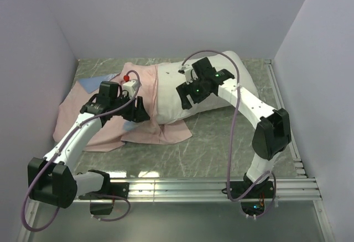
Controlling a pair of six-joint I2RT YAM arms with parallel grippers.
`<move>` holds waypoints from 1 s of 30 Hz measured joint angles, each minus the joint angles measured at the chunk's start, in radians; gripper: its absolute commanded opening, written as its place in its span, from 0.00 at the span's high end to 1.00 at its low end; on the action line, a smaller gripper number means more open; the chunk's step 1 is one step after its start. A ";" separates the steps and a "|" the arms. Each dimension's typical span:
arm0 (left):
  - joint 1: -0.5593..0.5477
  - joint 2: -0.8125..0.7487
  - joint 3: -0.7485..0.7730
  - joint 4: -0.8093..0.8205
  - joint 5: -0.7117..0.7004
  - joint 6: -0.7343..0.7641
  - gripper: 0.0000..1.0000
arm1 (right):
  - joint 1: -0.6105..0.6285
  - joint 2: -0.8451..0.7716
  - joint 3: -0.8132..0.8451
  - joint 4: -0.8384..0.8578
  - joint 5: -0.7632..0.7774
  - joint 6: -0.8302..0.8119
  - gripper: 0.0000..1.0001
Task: Put the pillow into the pillowcase
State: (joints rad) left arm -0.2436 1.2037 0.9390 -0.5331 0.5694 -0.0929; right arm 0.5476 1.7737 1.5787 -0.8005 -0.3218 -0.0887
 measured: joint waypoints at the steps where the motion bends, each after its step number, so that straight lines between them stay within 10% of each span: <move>1: 0.000 0.000 0.002 0.005 0.000 -0.008 0.39 | -0.007 -0.016 0.000 0.001 0.034 -0.016 0.13; 17: -0.011 0.341 0.458 0.153 -0.195 -0.106 0.38 | -0.052 0.085 0.105 0.091 0.286 -0.157 0.22; 24: -0.032 0.571 0.618 0.158 -0.259 -0.144 0.45 | -0.064 0.142 0.084 0.085 0.178 -0.129 0.63; 28: -0.034 0.663 0.679 0.148 -0.284 -0.165 0.73 | -0.069 0.118 0.014 0.122 0.121 -0.130 1.00; 30: -0.035 0.689 0.697 0.150 -0.287 -0.183 0.82 | -0.070 0.107 -0.030 0.142 0.094 -0.123 1.00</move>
State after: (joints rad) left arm -0.2787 1.8923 1.6363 -0.3836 0.2821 -0.2760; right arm 0.4778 1.8809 1.5486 -0.6582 -0.2279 -0.2119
